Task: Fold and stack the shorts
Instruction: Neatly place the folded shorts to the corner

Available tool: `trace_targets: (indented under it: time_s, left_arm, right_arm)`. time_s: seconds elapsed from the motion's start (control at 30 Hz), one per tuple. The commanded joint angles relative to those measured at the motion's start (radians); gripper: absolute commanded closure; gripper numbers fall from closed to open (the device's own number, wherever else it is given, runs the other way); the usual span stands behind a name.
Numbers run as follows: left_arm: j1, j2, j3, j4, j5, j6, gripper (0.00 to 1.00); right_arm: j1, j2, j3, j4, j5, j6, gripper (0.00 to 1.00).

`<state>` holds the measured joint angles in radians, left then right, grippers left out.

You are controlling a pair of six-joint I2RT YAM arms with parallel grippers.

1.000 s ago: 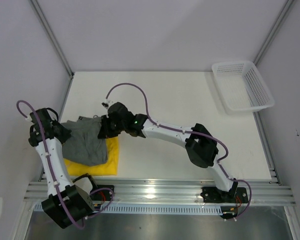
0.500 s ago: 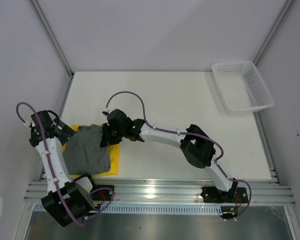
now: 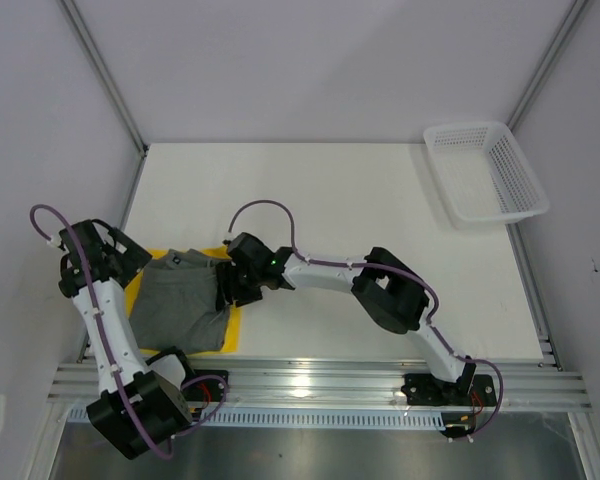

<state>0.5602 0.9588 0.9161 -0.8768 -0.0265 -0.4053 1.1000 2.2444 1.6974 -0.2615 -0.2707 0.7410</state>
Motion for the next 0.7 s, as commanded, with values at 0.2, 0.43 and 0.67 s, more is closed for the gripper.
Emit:
trace_targets:
  time_s: [0.2, 0.43, 0.67]
  left_arm:
    - [-0.046, -0.005, 0.05, 0.076, 0.108, 0.011, 0.01]
    - [-0.049, -0.017, 0.148, 0.067, 0.172, 0.016, 0.01]
    - [-0.049, -0.023, 0.311, -0.011, 0.27, 0.005, 0.01]
  right_arm:
    - [-0.046, -0.123, -0.053, 0.024, 0.06, -0.034, 0.2]
    - [-0.057, -0.247, -0.116, 0.112, 0.016, -0.032, 0.26]
    - [-0.046, -0.258, -0.136, 0.408, -0.186, 0.006, 0.32]
